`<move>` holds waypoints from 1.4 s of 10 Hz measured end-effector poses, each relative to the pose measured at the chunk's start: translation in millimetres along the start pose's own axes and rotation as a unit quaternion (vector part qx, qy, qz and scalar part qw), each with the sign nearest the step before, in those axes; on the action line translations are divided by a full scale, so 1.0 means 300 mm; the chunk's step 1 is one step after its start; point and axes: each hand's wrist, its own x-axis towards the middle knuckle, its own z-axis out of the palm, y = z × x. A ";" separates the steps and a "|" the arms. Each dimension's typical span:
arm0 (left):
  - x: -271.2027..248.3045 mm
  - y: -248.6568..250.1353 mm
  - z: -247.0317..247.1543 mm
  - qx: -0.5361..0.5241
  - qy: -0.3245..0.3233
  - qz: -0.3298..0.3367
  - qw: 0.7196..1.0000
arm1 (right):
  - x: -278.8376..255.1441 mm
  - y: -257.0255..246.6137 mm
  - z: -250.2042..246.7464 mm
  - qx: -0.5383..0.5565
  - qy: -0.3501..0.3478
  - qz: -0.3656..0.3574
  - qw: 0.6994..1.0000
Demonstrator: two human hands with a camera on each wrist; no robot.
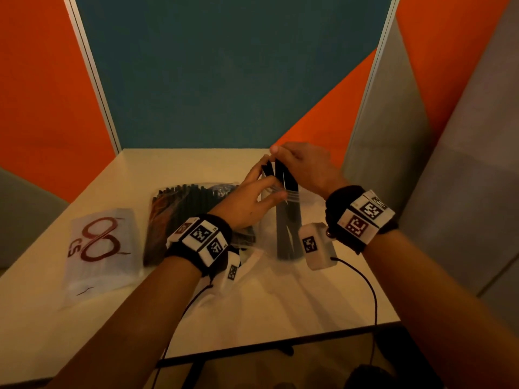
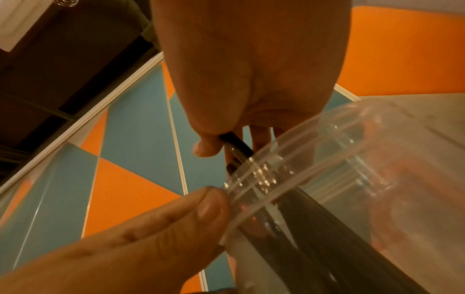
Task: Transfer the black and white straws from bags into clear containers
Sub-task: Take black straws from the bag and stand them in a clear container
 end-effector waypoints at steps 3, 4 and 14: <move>-0.119 0.005 -0.092 0.011 -0.015 -0.022 1.000 | -0.065 -0.090 0.014 0.043 0.127 -0.045 0.990; -0.170 -0.034 -0.113 0.075 -0.171 -0.106 0.977 | -0.143 -0.177 0.051 0.069 0.161 -0.086 0.981; -0.233 -0.094 -0.163 0.113 -0.168 -0.131 0.970 | -0.088 -0.167 0.766 -0.820 -0.399 0.113 0.395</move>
